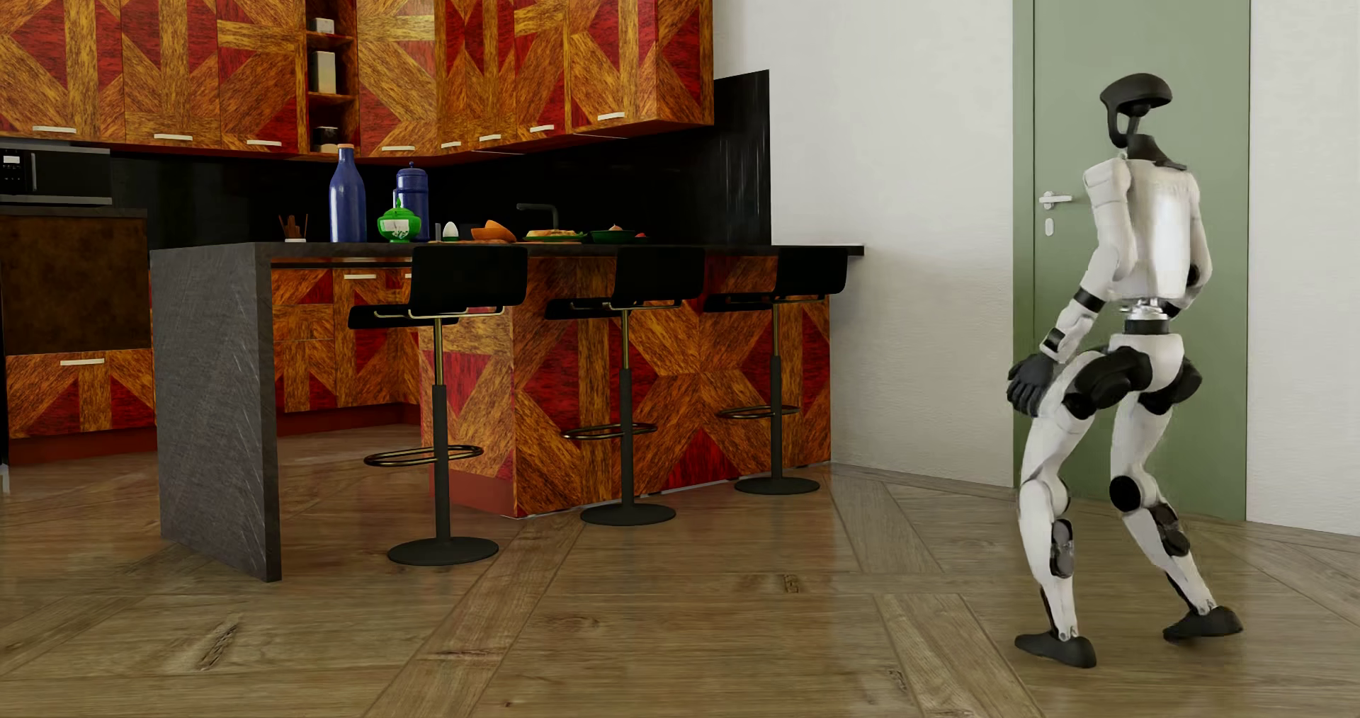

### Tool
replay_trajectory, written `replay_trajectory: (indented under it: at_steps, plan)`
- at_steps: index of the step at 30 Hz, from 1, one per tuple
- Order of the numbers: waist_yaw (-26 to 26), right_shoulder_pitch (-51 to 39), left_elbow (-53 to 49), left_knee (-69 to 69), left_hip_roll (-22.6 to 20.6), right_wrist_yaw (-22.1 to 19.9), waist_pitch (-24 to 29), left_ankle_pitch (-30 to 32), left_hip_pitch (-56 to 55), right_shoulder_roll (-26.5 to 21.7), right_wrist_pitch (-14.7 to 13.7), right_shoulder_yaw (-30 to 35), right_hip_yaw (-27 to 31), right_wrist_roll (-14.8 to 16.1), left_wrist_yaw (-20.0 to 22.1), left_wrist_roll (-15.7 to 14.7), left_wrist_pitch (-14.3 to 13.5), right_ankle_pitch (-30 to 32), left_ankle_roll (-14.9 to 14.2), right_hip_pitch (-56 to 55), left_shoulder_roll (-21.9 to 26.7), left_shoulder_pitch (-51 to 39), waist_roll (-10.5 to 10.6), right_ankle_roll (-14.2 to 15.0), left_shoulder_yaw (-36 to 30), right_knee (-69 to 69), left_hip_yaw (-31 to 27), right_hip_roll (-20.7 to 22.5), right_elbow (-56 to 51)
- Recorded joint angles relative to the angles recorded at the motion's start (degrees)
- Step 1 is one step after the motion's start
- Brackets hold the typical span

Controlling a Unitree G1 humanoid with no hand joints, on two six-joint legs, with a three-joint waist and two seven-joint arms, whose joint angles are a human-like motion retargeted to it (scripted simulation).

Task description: Face back

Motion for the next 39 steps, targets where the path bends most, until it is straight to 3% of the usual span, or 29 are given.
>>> replay_trajectory:
  at_steps: [1, 2, 3, 5, 7, 8, 9, 10, 11, 12, 13, 15, 17, 19, 21, 24, 27, 29, 33, 35, 37, 39]
  plan:
    - [-0.56, 4.08, -0.90, -2.19, -1.24, 1.83, -0.61, 1.61, -0.01, -0.93, -0.43, -2.04, 3.55, 0.38, 1.03, -0.08, -2.09, 0.45, -0.26, -1.97, -0.20, -0.55, -0.89, -2.81, 0.08, -1.71, -1.29, 1.81, 1.24]
    - [0.06, 7.67, -2.54, -4.56, -2.32, 3.44, -1.39, 3.13, 0.27, -1.77, -0.26, -4.50, 5.98, 0.86, 2.35, -0.52, -4.01, -4.21, -0.70, -0.99, -1.35, -0.04, -2.05, -3.16, -0.89, -9.88, -2.42, 2.71, 3.51]
    - [1.91, 9.48, -3.56, -4.53, -2.10, 3.98, -2.03, 2.06, -0.03, -2.56, 0.55, -5.30, 5.83, 1.42, 3.54, -1.37, -5.25, -4.14, -1.31, 1.65, -2.77, 0.89, -2.58, 8.95, -2.39, -17.21, -2.75, 2.05, 6.21]
    - [4.23, 6.13, -3.89, -5.98, 0.22, 2.69, -2.48, 2.44, -0.46, -1.96, 4.73, -5.60, 1.09, 1.75, 3.62, -2.64, -3.16, -3.69, -2.52, 3.68, -5.71, 0.97, -2.23, 7.06, -1.95, -19.25, -2.17, 1.14, 2.42]
    - [6.23, 0.61, -5.01, 1.78, 3.00, 0.66, -3.80, -5.40, 0.01, -2.93, 5.11, -5.07, -2.40, 0.98, 0.05, -1.69, -0.26, -3.90, -3.45, 6.11, -3.60, 2.44, -0.87, 6.96, -0.12, -20.65, 0.61, 0.64, 2.45]
    - [3.19, -3.19, -4.72, -0.26, 4.33, -0.37, -4.52, -5.56, 2.80, -2.46, 4.58, -5.60, -1.87, 0.57, -2.61, -0.82, 0.34, -4.20, -3.78, 6.10, -1.72, 4.20, -0.07, 7.18, 2.06, -20.46, 0.66, 1.17, 1.66]
    - [-1.58, -6.08, -3.53, -2.43, 3.83, -1.76, -3.40, -2.05, 4.36, -0.45, 3.70, -4.98, 1.28, 1.11, -5.00, -0.36, 0.37, -3.78, -0.93, 6.18, 0.54, 3.99, -0.44, 6.85, 2.97, -19.54, 1.35, 1.79, 1.14]
    - [-5.08, -5.12, -4.65, -3.75, 3.82, -2.87, -1.95, -1.23, 5.54, -0.43, 2.91, -3.83, 2.72, 2.73, -6.34, -0.77, 0.61, -2.08, -1.19, 5.98, 0.82, 0.89, -0.64, 5.89, 3.75, -18.55, 1.52, 2.38, -0.37]
    - [-7.39, -2.07, -6.30, -4.82, 3.61, -3.33, -1.64, -0.45, 5.69, -1.49, 2.32, -4.34, 3.52, 4.32, -6.99, -1.57, -0.23, -1.98, -1.19, 5.67, 0.48, -2.95, -1.27, 2.18, 2.81, -18.90, 1.66, 2.65, -0.14]
    - [-9.90, 0.27, -6.48, -5.52, 3.39, -3.59, -2.10, 0.16, 5.20, -1.97, 2.49, -5.34, 4.17, 5.44, -7.13, -2.33, -2.84, -3.58, -1.22, 6.53, -1.02, -5.95, -2.01, 1.66, 1.10, -21.91, 1.40, 2.92, 3.23]
    - [-11.81, 3.15, -6.51, -6.11, 3.34, -4.01, -2.33, 0.57, 5.06, -0.85, 4.17, -6.39, 4.33, 5.90, -7.19, -2.66, -5.49, -2.34, -1.43, 6.85, -1.88, -7.10, -3.08, 7.74, -0.38, -23.54, 1.30, 2.63, 3.21]
    - [-12.99, 5.29, -5.95, -6.73, 3.38, -3.88, -1.86, 1.15, 4.85, 0.27, 8.60, -6.70, 3.89, 4.90, -7.26, -1.91, -7.72, -2.02, -1.88, 6.60, -3.15, -7.83, -4.31, 7.68, -1.62, -23.77, 0.46, 2.99, 3.23]
    - [-12.10, 4.23, -6.06, -7.22, 3.31, -2.50, -0.60, 1.68, 5.14, -0.32, 10.16, -6.68, 3.15, 1.23, -7.73, 0.49, -5.32, -1.77, -2.10, 7.18, -3.67, -6.16, -4.35, 7.45, -1.04, -24.15, -0.29, 3.02, 2.55]
    - [-11.23, 2.25, -6.27, -6.64, 3.71, -1.36, 0.12, 1.55, 5.00, -0.05, 8.44, -5.70, 3.09, -2.15, -8.51, 2.73, -0.74, -1.53, -2.20, 7.29, -1.69, -4.85, -3.48, 7.37, -0.62, -24.18, -0.48, 3.48, 2.07]
    - [-10.95, 2.45, -7.27, -7.60, 3.48, -0.40, -0.45, 2.29, 4.95, 0.07, 5.79, -5.11, 3.17, -2.41, -8.72, 3.79, 1.98, -1.22, -2.24, 6.83, -1.57, -4.67, -3.25, 7.32, 0.45, -24.31, -0.38, 3.27, 1.43]
    - [-10.35, 2.99, -6.67, -8.49, 3.19, 0.07, -1.27, 2.65, 5.76, 1.12, 5.32, -6.28, 2.97, -0.35, -8.90, 2.78, -1.77, -1.23, -2.62, 7.25, -1.88, -4.33, -2.98, 6.99, -0.40, -24.20, -0.84, 3.18, 2.31]
    - [-10.13, 4.84, -7.05, -7.30, 3.49, -0.08, -3.06, 2.13, 5.17, -0.14, 6.56, -6.27, 2.77, -1.52, -9.08, 1.51, -2.72, -1.54, -2.56, 7.14, -2.54, -4.54, -1.32, 7.02, 0.20, -23.88, -1.08, 3.50, 2.68]
    - [-9.57, 3.50, -6.41, -6.45, 3.38, -1.33, -3.16, 1.77, 4.71, 0.21, 7.07, -6.29, 3.06, -1.08, -8.88, 1.04, -2.36, -2.07, -2.57, 6.43, -1.54, -4.99, -1.35, 7.05, -0.67, -22.64, -0.92, 3.40, 2.48]
    - [-9.10, 2.07, -6.86, -7.35, 3.11, -1.12, -2.76, 2.20, 5.17, 0.27, 5.10, -5.53, 2.28, 0.75, -8.90, 1.94, 0.25, -1.99, -2.75, 7.18, -2.75, -4.30, -2.08, 6.87, -0.40, -23.37, -1.59, 3.19, 2.61]
    - [-10.58, 2.61, -6.09, -8.78, 3.54, -1.46, -2.85, 2.67, 5.61, 0.33, 5.19, -5.41, 2.52, 1.04, -9.40, 1.93, 0.30, -1.47, -2.97, 7.24, -2.45, -4.11, -2.87, 6.60, 0.12, -24.52, -1.27, 3.56, 2.95]
    - [-11.55, 3.68, -6.96, -8.63, 3.94, -2.05, -2.01, 2.59, 5.08, 0.29, 5.68, -6.09, 2.69, 0.11, -9.28, 1.85, -0.43, -1.32, -3.09, 6.65, -2.51, -6.46, -3.08, 6.47, -0.13, -24.56, -1.16, 3.96, 2.37]
    - [-11.10, 3.72, -6.75, -7.69, 4.11, -2.86, -0.98, 2.03, 4.62, 0.70, 6.18, -5.02, 2.60, -0.77, -9.07, 2.00, -2.93, -1.72, -3.16, 6.40, -2.36, -7.19, -3.11, 6.41, -0.32, -23.97, -1.33, 4.15, 3.13]
